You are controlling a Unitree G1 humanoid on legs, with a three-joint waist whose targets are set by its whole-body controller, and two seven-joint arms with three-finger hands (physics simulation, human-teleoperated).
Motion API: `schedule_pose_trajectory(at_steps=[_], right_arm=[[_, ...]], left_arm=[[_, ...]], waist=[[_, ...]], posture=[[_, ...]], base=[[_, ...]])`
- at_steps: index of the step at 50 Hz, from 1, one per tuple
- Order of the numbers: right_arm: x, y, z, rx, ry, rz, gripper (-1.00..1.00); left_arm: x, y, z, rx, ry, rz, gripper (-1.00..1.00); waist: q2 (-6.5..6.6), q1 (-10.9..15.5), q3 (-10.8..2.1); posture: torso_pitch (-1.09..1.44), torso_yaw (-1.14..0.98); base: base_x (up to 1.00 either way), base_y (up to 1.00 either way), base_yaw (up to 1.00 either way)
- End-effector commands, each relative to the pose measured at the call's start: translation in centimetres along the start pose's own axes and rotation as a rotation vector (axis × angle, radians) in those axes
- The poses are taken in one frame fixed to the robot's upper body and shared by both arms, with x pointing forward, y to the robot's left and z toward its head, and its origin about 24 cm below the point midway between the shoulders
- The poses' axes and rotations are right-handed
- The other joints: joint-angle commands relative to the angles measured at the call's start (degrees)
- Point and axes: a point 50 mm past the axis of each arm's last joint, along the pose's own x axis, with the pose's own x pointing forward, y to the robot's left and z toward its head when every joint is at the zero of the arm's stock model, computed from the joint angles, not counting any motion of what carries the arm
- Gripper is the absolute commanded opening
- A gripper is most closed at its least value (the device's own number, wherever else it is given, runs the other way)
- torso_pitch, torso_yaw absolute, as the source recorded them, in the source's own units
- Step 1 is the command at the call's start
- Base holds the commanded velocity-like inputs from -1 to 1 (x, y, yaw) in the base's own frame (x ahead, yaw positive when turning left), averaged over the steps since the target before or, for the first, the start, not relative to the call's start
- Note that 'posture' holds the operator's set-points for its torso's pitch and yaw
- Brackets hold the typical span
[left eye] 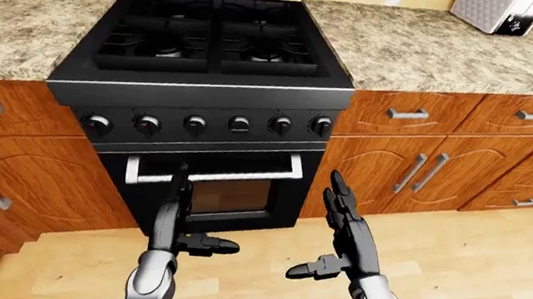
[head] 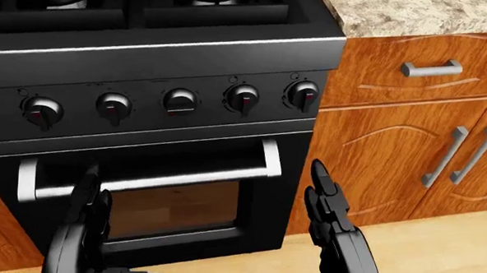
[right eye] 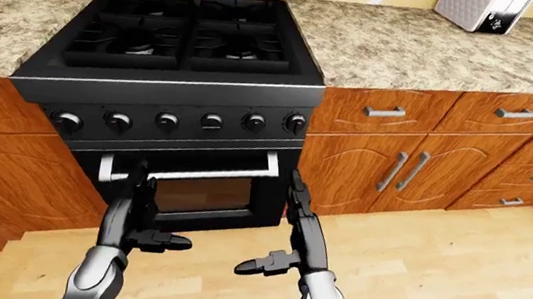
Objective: Navigate to the stove.
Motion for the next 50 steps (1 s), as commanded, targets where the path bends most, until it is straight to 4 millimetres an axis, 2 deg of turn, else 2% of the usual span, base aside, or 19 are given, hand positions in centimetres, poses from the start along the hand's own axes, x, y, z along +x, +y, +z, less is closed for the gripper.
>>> schedule_pose_trajectory(at_steps=[1, 3, 4, 8, 12, 15, 16, 17, 23, 25, 27, 29, 32, 38, 41, 42, 45, 49, 50], right_arm=[[0.18, -0.21, 1.18, -0.019, -0.066, -0.002, 1.00], [0.13, -0.18, 1.27, -0.021, -0.070, -0.002, 1.00], [0.14, -0.18, 1.24, -0.022, -0.070, -0.002, 1.00], [0.11, -0.13, 1.26, -0.022, -0.069, 0.000, 1.00], [0.10, -0.11, 1.31, -0.021, -0.069, 0.000, 1.00], [0.14, -0.14, 1.29, -0.021, -0.069, 0.000, 1.00], [0.16, -0.17, 1.26, -0.020, -0.069, -0.001, 1.00], [0.15, -0.16, 1.27, -0.020, -0.069, -0.001, 1.00], [0.20, -0.21, 1.30, -0.017, -0.068, -0.003, 1.00], [0.21, -0.22, 1.28, -0.016, -0.067, -0.004, 1.00], [0.25, -0.26, 1.23, -0.016, -0.067, -0.005, 1.00], [0.20, -0.23, 1.35, -0.017, -0.069, -0.007, 1.00], [0.26, -0.23, 1.27, -0.017, -0.065, -0.005, 1.00], [0.16, -0.13, 1.27, -0.025, -0.064, -0.001, 1.00], [0.17, -0.12, 1.24, -0.027, -0.064, 0.000, 1.00], [0.15, -0.11, 1.27, -0.027, -0.063, 0.001, 1.00], [0.17, -0.13, 1.21, -0.028, -0.062, 0.002, 1.00], [0.21, -0.14, 1.11, -0.030, -0.061, 0.003, 1.00], [0.20, -0.12, 1.13, -0.029, -0.060, 0.003, 1.00]], left_arm=[[0.32, -0.32, 1.68, -0.001, -0.087, -0.013, 1.00], [0.32, -0.32, 1.68, -0.001, -0.087, -0.013, 1.00], [0.32, -0.32, 1.68, -0.001, -0.087, -0.013, 1.00], [0.32, -0.32, 1.68, -0.001, -0.087, -0.013, 1.00], [0.32, -0.32, 1.68, -0.001, -0.087, -0.013, 1.00], [0.32, -0.32, 1.68, -0.001, -0.087, -0.013, 1.00], [0.32, -0.32, 1.68, -0.001, -0.087, -0.013, 1.00], [0.32, -0.32, 1.68, -0.001, -0.087, -0.013, 1.00], [0.32, -0.32, 1.68, -0.001, -0.087, -0.013, 1.00], [0.32, -0.32, 1.68, -0.001, -0.087, -0.013, 1.00], [0.32, -0.32, 1.68, -0.001, -0.087, -0.013, 1.00], [0.32, -0.32, 1.68, -0.001, -0.087, -0.013, 1.00], [0.32, -0.32, 1.68, -0.001, -0.087, -0.013, 1.00], [0.32, -0.32, 1.68, -0.001, -0.087, -0.013, 1.00], [0.32, -0.32, 1.68, -0.001, -0.087, -0.013, 1.00], [0.32, -0.32, 1.68, -0.001, -0.087, -0.013, 1.00], [0.32, -0.32, 1.68, -0.001, -0.087, -0.013, 1.00], [0.32, -0.32, 1.68, -0.001, -0.087, -0.013, 1.00], [0.32, -0.32, 1.68, -0.001, -0.087, -0.013, 1.00]], waist=[[0.33, -0.1, -1.73], [-2.51, -0.2, -1.44], [-0.27, -0.5, -0.71], [0.33, -0.3, -1.44], [2.71, -0.6, -0.84], [7.19, -0.5, -1.96], [4.29, 0.1, -1.06], [5.28, -0.2, -1.22], [1.97, 0.0, -0.71], [0.23, -0.2, -0.46], [-3.00, -0.5, -1.26], [-1.71, -1.0, -0.85], [-2.53, -1.3, -1.55], [1.43, -2.3, -0.54], [6.75, -1.3, -1.69], [3.06, -0.9, -0.81], [2.49, -0.9, -1.18], [-2.22, -0.9, -1.24], [-0.65, -1.1, -0.86]], posture=[[0.00, 0.00], [0.00, 0.00], [0.00, 0.00], [0.00, 0.00], [0.00, 0.00], [0.00, 0.00], [0.00, 0.00], [0.00, 0.00], [0.00, 0.00], [0.00, 0.00], [0.00, 0.00], [0.00, 0.00], [0.00, 0.00], [0.00, 0.00], [0.00, 0.00], [0.00, 0.00], [0.00, 0.00], [0.00, 0.00], [0.00, 0.00]], base=[[0.00, 0.00, 0.07], [0.00, 0.00, 0.22], [0.00, 0.00, 0.33], [0.00, 0.00, 0.33], [0.00, 0.00, 0.34], [0.00, 0.00, 0.33], [0.00, 0.00, 0.33], [0.00, 0.00, 0.32], [0.00, 0.00, 0.33], [0.00, 0.00, 0.34], [0.00, 0.00, 0.33], [0.00, 0.00, 0.32], [0.00, 0.20, 0.00], [0.00, 0.04, 0.00], [0.00, 0.12, 0.00], [0.00, 0.19, 0.00], [0.00, 0.18, 0.00], [0.00, 0.18, 0.00], [0.00, 0.37, 0.00]])
